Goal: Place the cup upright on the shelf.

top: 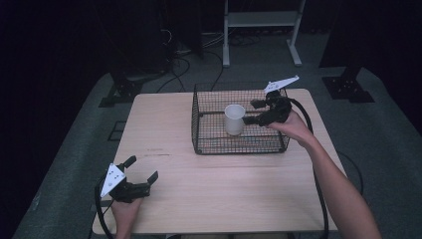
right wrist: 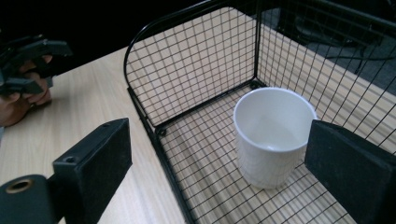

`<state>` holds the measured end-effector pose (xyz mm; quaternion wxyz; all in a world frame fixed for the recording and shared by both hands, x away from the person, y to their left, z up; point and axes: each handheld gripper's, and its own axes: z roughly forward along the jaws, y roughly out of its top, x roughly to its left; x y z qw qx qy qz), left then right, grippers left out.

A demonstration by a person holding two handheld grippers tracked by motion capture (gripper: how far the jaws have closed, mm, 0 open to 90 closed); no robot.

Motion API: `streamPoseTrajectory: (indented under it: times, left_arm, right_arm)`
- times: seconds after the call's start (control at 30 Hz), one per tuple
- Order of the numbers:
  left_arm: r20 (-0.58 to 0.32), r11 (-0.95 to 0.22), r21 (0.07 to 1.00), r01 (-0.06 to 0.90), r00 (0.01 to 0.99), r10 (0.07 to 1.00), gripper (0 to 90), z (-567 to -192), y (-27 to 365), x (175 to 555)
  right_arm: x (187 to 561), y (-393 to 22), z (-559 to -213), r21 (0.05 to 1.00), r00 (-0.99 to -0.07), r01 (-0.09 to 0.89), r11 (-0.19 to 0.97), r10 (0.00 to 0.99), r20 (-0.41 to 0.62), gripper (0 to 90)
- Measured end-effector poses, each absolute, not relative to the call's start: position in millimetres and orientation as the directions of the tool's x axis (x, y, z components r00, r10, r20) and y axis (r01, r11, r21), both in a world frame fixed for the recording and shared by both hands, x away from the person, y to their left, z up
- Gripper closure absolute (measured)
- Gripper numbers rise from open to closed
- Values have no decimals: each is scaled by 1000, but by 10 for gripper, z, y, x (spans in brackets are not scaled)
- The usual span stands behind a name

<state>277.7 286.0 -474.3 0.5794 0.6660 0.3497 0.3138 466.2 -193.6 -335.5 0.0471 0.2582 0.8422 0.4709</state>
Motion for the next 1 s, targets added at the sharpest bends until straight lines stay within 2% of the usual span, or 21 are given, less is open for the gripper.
streamPoseTrajectory:
  times: [0.63,1.0]
  left_arm:
    - [13,-85,991,103,557,830,0,-4743,2861,2779]
    - [15,-87,991,103,556,831,0,-4743,2862,2780]
  right_arm:
    - [4389,-1960,-3302,816,-888,359,454,435,149,66]
    - [4244,-2034,-3391,817,-891,359,451,425,157,66]
